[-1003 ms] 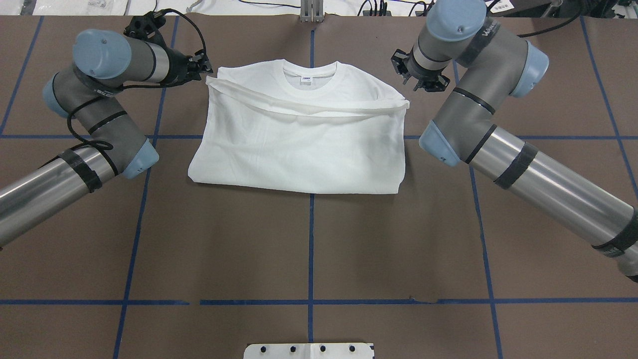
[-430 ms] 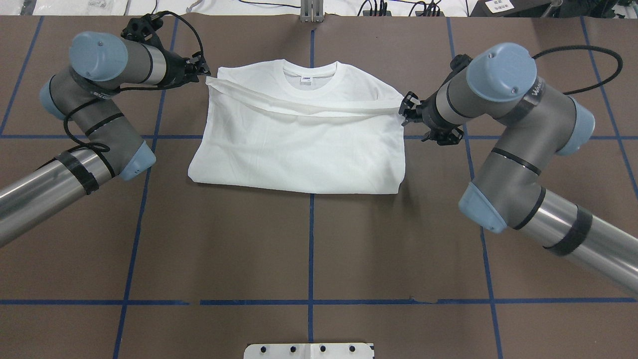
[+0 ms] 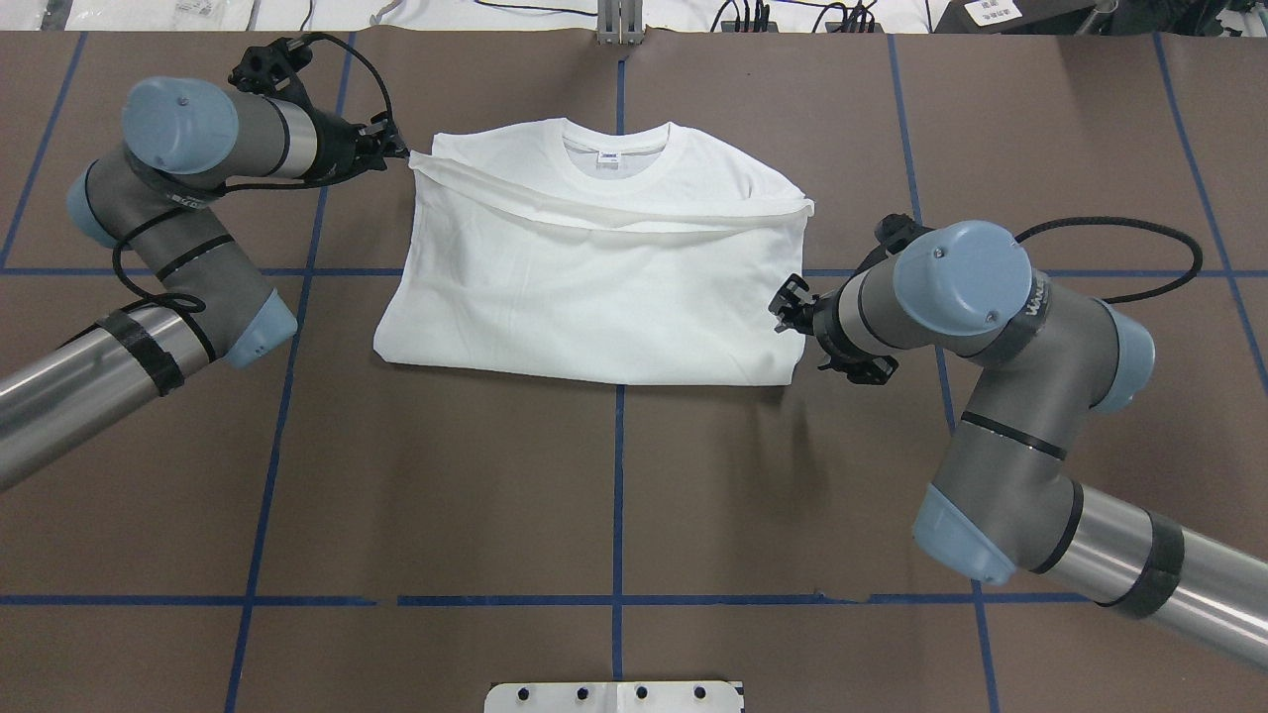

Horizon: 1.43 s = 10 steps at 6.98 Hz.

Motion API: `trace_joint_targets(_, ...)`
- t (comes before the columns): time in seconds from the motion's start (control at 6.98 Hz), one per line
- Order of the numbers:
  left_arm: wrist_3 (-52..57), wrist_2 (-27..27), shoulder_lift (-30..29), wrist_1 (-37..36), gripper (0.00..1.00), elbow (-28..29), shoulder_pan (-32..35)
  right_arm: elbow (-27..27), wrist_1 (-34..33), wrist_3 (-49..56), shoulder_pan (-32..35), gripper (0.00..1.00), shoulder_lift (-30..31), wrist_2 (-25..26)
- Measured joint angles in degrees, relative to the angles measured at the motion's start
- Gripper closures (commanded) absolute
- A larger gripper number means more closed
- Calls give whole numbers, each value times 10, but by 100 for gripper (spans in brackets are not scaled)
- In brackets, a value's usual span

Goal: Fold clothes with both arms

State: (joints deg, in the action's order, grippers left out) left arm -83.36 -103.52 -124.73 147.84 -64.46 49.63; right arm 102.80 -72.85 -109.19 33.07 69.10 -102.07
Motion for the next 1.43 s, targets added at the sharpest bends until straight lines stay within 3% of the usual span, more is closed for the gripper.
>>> trace_joint_targets(0.14, 1, 1, 1, 2, 57, 0, 0, -2, 1, -19, -17, 31, 1, 15)
trace_joint_targets(0.43, 2, 2, 3, 3, 57, 0, -1, -6, 2, -39, -32, 49, -1, 29)
trace_joint_targets(0.57, 2, 2, 5, 3, 57, 0, -1, -12, 2, -40, -34, 51, -4, 33)
trace_joint_targets(0.86, 2, 3, 8, 3, 58, 0, -1, -23, 2, -39, -37, 100, -6, 41)
trace_joint_targets(1.43, 2, 3, 9, 3, 58, 1, -1, -21, 3, -36, -34, 100, -7, 41)
